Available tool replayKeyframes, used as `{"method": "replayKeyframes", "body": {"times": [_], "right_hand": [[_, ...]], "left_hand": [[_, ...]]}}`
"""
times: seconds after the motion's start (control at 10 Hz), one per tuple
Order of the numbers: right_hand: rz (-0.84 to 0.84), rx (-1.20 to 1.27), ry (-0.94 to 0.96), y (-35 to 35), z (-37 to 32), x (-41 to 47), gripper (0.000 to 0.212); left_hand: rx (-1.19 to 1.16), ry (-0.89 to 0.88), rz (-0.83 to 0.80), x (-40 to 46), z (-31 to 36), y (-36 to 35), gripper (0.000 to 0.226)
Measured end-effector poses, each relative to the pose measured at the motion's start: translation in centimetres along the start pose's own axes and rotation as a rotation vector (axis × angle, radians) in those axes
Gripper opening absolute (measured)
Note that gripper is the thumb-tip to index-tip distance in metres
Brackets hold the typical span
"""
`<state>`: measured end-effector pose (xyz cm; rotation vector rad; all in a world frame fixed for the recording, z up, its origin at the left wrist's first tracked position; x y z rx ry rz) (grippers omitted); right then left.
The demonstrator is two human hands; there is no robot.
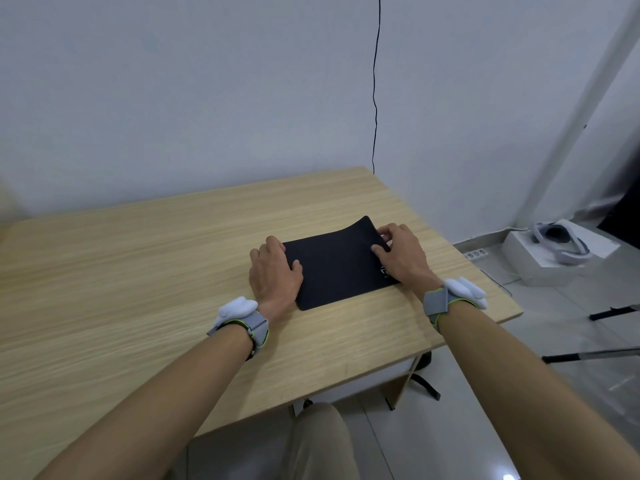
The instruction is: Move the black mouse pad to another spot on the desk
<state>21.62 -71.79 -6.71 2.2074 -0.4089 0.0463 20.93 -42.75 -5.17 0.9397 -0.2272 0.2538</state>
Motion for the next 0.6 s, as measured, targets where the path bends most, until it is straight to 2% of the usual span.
{"method": "replayKeyframes", "body": {"times": [0.1,0.3,0.6], "right_hand": [[0.018,0.004,0.012,0.2,-0.3,-0.2,0.044],[0.023,0.041,0.023,0.4,-1.5,-0.5,0.033],[0.002,0.096,0.097,-0.2,-4.9,-0.7,0.025]], "left_hand": [[0.019,0.001,0.001,0.1,-0.2,0.4,0.028],[-0.005,-0.008,-0.032,0.5,-0.7,1.1,0.016],[-0.009,-0.02,-0.091,0.6,-2.6,3.4,0.012]]}}
Point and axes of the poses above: each hand's wrist, its own x-axis towards the middle knuckle, its own y-axis out of the back of the hand, z = x × y, the point moved 9 cm from there along x, towards the middle knuckle, and after that the axes turned 1 degree about -z, right-handed, at the moved point
